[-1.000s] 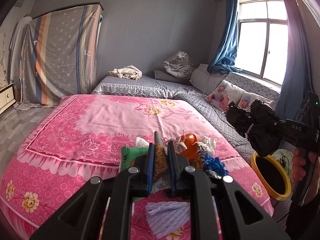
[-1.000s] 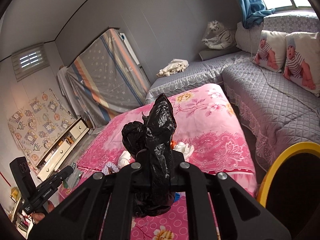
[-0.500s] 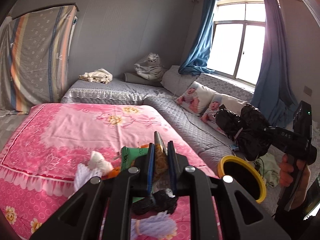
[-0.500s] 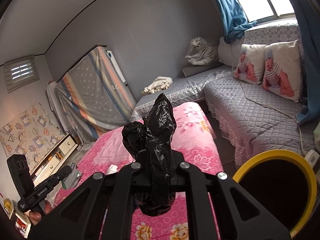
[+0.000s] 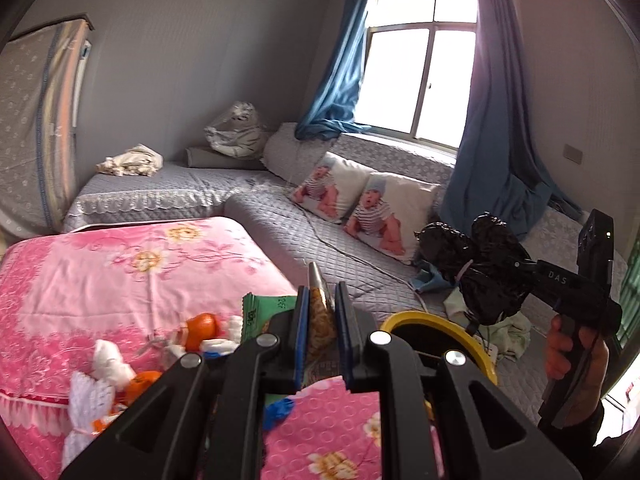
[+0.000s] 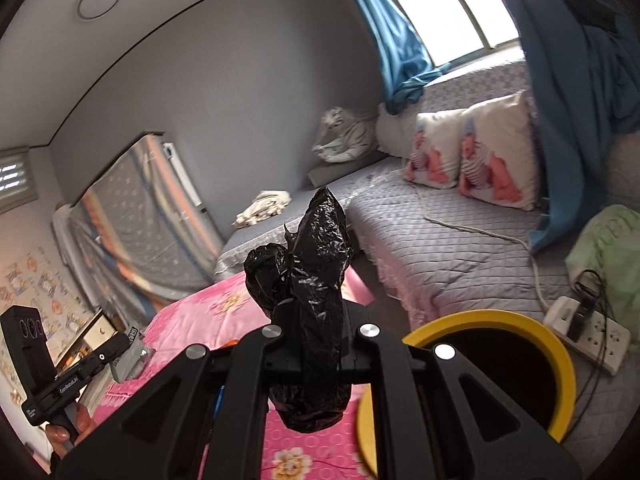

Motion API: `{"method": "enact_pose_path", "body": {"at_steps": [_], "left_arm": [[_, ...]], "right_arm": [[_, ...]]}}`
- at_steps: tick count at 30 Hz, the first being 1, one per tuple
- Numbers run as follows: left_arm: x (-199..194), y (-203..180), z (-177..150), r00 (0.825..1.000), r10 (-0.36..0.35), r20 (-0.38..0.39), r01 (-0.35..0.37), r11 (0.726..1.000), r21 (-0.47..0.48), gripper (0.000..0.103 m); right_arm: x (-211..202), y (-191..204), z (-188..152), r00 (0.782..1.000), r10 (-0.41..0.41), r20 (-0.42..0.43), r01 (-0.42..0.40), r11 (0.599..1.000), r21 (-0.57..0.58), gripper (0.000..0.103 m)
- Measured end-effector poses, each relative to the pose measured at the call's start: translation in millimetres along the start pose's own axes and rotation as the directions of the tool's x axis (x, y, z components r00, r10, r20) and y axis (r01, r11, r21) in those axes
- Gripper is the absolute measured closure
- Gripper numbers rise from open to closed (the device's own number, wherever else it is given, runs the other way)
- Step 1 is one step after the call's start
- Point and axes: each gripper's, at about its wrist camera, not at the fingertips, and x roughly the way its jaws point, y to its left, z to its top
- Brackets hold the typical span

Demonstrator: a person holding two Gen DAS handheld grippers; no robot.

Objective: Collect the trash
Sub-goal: 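Carry the black bag with the right gripper while the left gripper carries the packet to the yellow bin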

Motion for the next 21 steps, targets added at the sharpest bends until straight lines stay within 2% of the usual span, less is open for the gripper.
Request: {"method": "enact_pose_path", "body": {"at_steps": [4,8,14,21], "left_arm": [[27,-21,-1,0.996,-0.087,-0.022,0.087,0.996,0.022,0.09],[55,-45,-4,0.988,-0.147,-0.051,0.149,0.987,0.052,0.09],[96,-75,-11,0.972,-0.207,-0.108,0.215,0.974,0.071,0.09],[133,-101,-19,0.95,-0.262,-0.167,0.277,0.958,0.071,0.09]], "right_arm": [[-7,-20,0,0.997,-0.074,0.021,0.074,0.997,0.015,0.096],[-11,-42,0,0.994,-0.108,0.02,0.107,0.993,0.039,0.096],[-13,-68,-2,0.986,-0.164,0.019,0.162,0.984,0.072,0.096],[-8,-93,-7,0.982,-0.19,-0.009,0.189,0.975,0.114,0.096]]}}
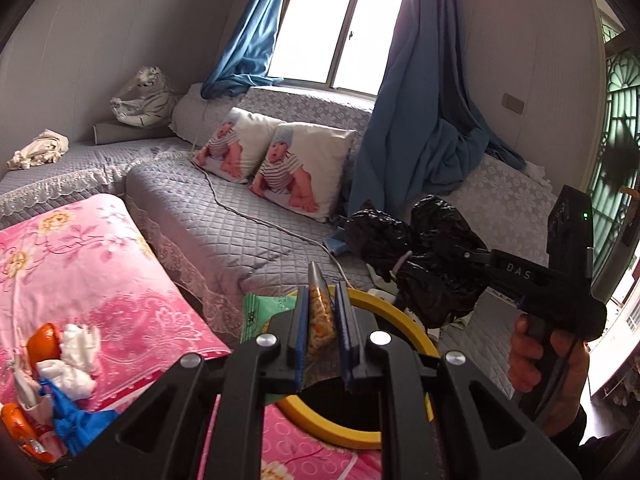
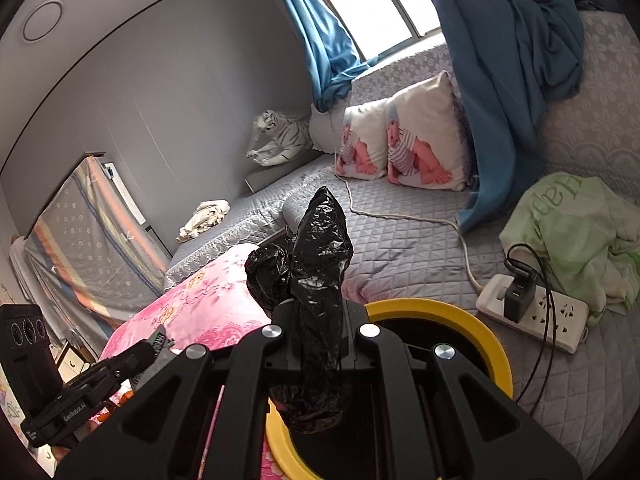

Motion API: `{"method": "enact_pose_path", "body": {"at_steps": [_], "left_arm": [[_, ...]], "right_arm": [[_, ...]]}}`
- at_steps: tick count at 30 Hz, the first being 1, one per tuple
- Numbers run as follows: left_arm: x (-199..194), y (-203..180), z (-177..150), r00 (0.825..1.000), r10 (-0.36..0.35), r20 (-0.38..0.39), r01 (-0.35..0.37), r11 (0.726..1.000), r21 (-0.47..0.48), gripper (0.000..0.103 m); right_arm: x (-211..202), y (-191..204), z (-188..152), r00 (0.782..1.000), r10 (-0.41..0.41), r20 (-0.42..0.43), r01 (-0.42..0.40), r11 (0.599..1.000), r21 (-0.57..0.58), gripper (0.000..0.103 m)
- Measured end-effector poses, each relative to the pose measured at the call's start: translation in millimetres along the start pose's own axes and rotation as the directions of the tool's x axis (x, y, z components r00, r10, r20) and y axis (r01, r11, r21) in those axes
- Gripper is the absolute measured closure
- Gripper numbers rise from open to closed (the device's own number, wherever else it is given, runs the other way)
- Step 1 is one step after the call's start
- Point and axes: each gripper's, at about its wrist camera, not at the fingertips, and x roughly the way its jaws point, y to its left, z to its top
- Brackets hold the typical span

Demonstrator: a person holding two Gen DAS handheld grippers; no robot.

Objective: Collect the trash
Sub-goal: 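Carry the black bag with the right gripper while the left gripper carries the packet to the yellow bin, then open both grippers over the yellow bin to drop the items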

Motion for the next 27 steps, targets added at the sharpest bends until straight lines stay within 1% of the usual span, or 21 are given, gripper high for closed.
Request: {"method": "enact_pose_path", "body": {"at_steps": [7,13,17,22,23,24,25,26,27], "left_arm": [[35,-17,-6,0.998,-0.032,-0.052,0.033,0.999,0.011,0.09],[62,-17,-15,0.993,-0.059,-0.1,0.055,0.998,-0.039,0.09],[80,-17,-18,0.989,-0.058,-0.133,0.053,0.998,-0.042,0.09],[88,-18,-23,0.988,-0.052,-0.147,0.047,0.998,-0.039,0.09],[89,-18,-23,0.987,-0.055,-0.148,0.049,0.998,-0.042,0.089],[89,-18,-24,0.987,-0.054,-0.151,0.048,0.998,-0.045,0.082],[90,-18,-25,0.988,-0.045,-0.15,0.038,0.998,-0.047,0.077],[89,-19,-26,0.988,-0.039,-0.147,0.032,0.998,-0.048,0.069],[88,-19,-26,0.989,-0.033,-0.143,0.026,0.998,-0.05,0.064]], "right_arm": [[10,-22,-6,0.999,-0.036,-0.033,0.037,0.999,0.034,0.095],[20,-39,-10,0.996,-0.068,-0.063,0.072,0.995,0.066,0.095],[29,-48,-14,0.993,-0.078,-0.087,0.085,0.993,0.08,0.095],[37,-56,-18,0.991,-0.083,-0.109,0.094,0.991,0.099,0.094],[38,-57,-19,0.99,-0.084,-0.111,0.095,0.99,0.105,0.094],[39,-59,-19,0.99,-0.082,-0.113,0.095,0.989,0.109,0.094],[40,-61,-19,0.99,-0.081,-0.112,0.094,0.989,0.118,0.094],[40,-62,-19,0.991,-0.082,-0.108,0.096,0.987,0.126,0.094],[39,-63,-19,0.991,-0.087,-0.106,0.1,0.986,0.133,0.092]]}}
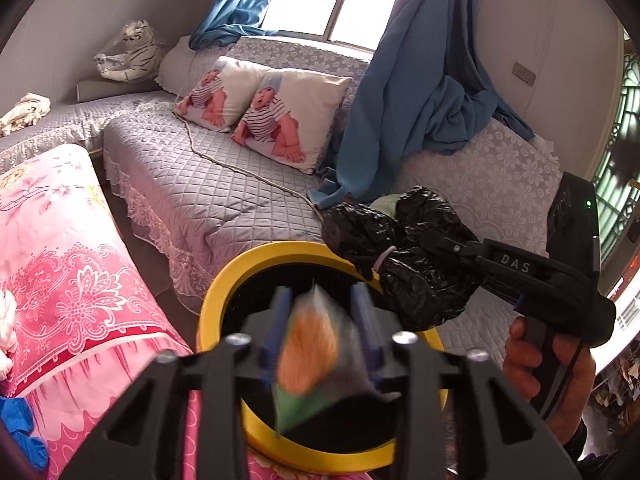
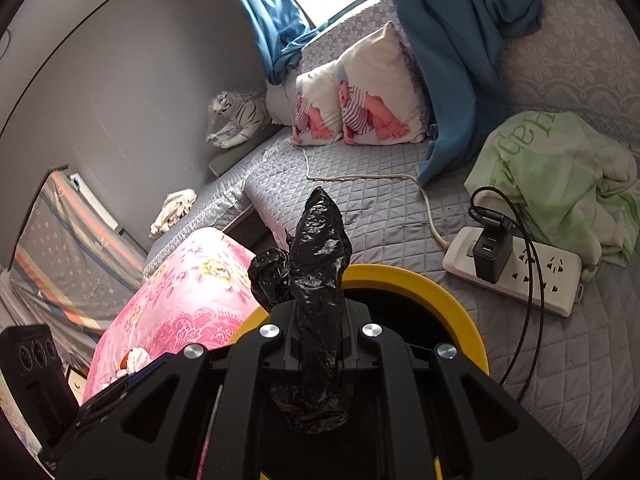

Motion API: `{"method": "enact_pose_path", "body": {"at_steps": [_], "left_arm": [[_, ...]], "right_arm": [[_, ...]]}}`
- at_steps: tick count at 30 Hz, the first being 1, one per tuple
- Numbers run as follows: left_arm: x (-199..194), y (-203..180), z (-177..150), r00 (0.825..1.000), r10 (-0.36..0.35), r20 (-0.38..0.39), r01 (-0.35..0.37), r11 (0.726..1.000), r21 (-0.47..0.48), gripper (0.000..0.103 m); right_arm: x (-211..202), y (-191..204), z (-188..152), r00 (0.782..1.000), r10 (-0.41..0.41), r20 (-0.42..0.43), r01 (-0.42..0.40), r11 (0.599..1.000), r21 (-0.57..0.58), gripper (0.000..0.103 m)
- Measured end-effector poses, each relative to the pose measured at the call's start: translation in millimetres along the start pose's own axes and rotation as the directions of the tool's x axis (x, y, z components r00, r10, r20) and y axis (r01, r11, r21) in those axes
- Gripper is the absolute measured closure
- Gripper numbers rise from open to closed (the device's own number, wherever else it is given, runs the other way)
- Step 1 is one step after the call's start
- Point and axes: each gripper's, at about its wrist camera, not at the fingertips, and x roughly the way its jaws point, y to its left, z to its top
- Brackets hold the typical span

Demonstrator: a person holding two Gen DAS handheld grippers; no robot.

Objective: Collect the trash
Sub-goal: 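Open both grippers over the yellow bin to drop the items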

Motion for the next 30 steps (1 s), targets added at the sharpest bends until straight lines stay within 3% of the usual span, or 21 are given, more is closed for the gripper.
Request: {"method": "enact_pose_path", "body": {"at_steps": [2,4,5,10,17,20,23,27,30], "left_arm": [[-2,2,0,1.0,0.011,0.011,-0.011,1.0,-0.009,0.059],[-6,6,1,1.0,0.013,0.018,-0.013,0.999,-0.031,0.053],[-8,9,3,1.0,0.015,0.022,-0.014,0.999,-0.042,0.052],[-25,19,7,0.998,0.037,0.058,-0.033,0.997,-0.063,0.05],[-74,38,18,0.981,0.131,0.14,-0.121,0.99,-0.078,0.049],[-103,51,20,0.966,0.19,0.177,-0.175,0.98,-0.092,0.049],[-135,64,21,0.943,0.253,0.214,-0.233,0.966,-0.113,0.04],[-177,79,18,0.91,0.334,0.247,-0.309,0.941,-0.134,0.038],[-209,91,12,0.873,0.411,0.263,-0.387,0.911,-0.142,0.032]], "right_arm": [[-1,-3,1,1.0,-0.013,0.007,0.013,1.0,0.016,0.086],[-4,-5,2,1.0,-0.014,0.016,0.013,0.999,0.031,0.068],[-5,-6,2,1.0,-0.014,0.021,0.013,0.999,0.036,0.066],[-10,-5,5,0.999,-0.016,0.028,0.015,0.999,0.038,0.066],[-23,14,8,0.998,0.039,0.059,-0.038,0.999,-0.005,0.066],[-29,31,8,0.995,0.074,0.071,-0.071,0.997,-0.041,0.064],[-32,51,7,0.991,0.115,0.073,-0.109,0.991,-0.079,0.056],[-35,81,4,0.985,0.16,0.064,-0.151,0.979,-0.137,0.048],[-35,108,-1,0.977,0.206,0.05,-0.193,0.963,-0.189,0.047]]}}
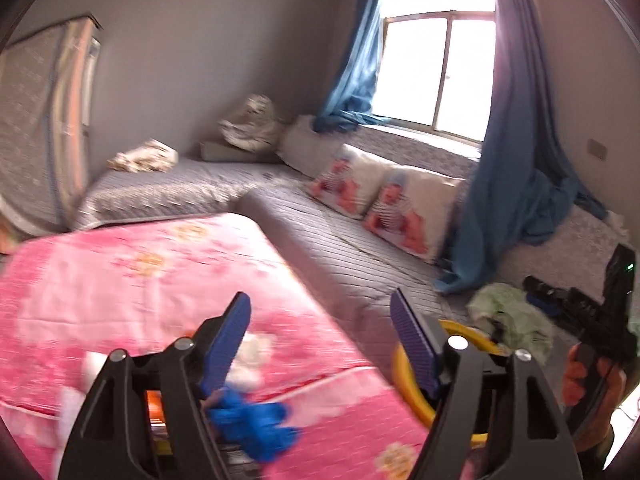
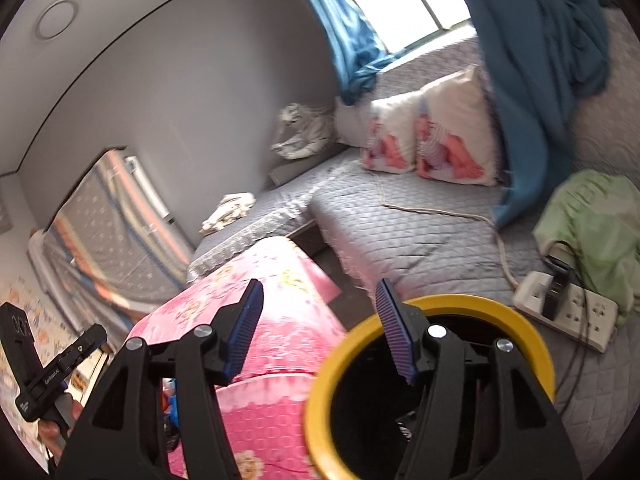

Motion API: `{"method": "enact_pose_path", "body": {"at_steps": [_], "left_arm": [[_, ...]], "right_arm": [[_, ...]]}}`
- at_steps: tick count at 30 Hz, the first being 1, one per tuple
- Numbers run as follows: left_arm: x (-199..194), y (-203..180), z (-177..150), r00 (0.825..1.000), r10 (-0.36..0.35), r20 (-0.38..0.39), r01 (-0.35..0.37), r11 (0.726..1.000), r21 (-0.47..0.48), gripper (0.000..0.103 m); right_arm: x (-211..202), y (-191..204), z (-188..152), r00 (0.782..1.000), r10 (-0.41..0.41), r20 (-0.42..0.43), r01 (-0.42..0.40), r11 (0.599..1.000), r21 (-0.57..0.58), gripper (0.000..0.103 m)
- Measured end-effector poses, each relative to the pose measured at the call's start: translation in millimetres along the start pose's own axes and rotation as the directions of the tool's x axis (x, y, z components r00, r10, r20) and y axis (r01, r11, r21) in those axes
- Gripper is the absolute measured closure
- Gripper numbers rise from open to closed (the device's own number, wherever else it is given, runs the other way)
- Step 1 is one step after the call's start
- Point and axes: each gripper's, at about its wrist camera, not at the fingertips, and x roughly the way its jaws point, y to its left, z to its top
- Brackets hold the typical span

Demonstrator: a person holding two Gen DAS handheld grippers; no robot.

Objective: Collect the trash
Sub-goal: 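Open both grippers over the yellow bin to drop the items, then move both grippers back over the trash pile on the bed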

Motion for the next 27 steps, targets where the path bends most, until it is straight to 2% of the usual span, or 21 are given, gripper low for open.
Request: {"method": "enact_pose_path", "body": {"at_steps": [5,10,17,27], "left_arm": [[-37,42,-1,0.994,0.103,0.023,-0.102,0.994,-0.023,0.026],[-69,83,-18,0.983,0.182,0.023,-0.18,0.982,-0.062,0.025],[-99,127,-43,0.967,0.253,0.007,-0.251,0.961,-0.116,0.021],[-117,160,-84,0.952,0.303,-0.054,-0.307,0.941,-0.14,0.02]], "right_arm": [[14,46,-5,0.996,0.076,-0.041,-0.079,0.994,-0.076,0.046],[29,93,-18,0.988,0.126,-0.093,-0.139,0.977,-0.159,0.043],[55,147,-49,0.961,0.178,-0.213,-0.225,0.948,-0.225,0.042],[78,202,-95,0.915,0.203,-0.349,-0.318,0.894,-0.314,0.042]]}}
